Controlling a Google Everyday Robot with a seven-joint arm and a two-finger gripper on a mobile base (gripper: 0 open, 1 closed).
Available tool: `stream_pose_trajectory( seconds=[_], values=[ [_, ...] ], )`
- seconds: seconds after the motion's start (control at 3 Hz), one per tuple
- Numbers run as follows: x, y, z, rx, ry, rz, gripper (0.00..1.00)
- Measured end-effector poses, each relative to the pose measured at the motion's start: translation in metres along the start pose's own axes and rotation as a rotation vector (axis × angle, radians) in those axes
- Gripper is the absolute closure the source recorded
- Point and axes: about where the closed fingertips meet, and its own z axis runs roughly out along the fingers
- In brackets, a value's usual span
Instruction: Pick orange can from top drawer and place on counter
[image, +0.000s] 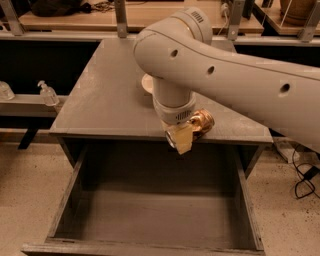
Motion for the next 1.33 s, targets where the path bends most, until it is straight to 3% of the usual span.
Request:
stream_pose_trajectory(
  seconds=[0.33,1.33],
  values=[
    [0.0102,0.0037,0.0017,0.014,-0.003,0.017,1.00],
    [0.0103,0.0036,0.0014,0.015,-0.004,0.017,1.00]
  ],
)
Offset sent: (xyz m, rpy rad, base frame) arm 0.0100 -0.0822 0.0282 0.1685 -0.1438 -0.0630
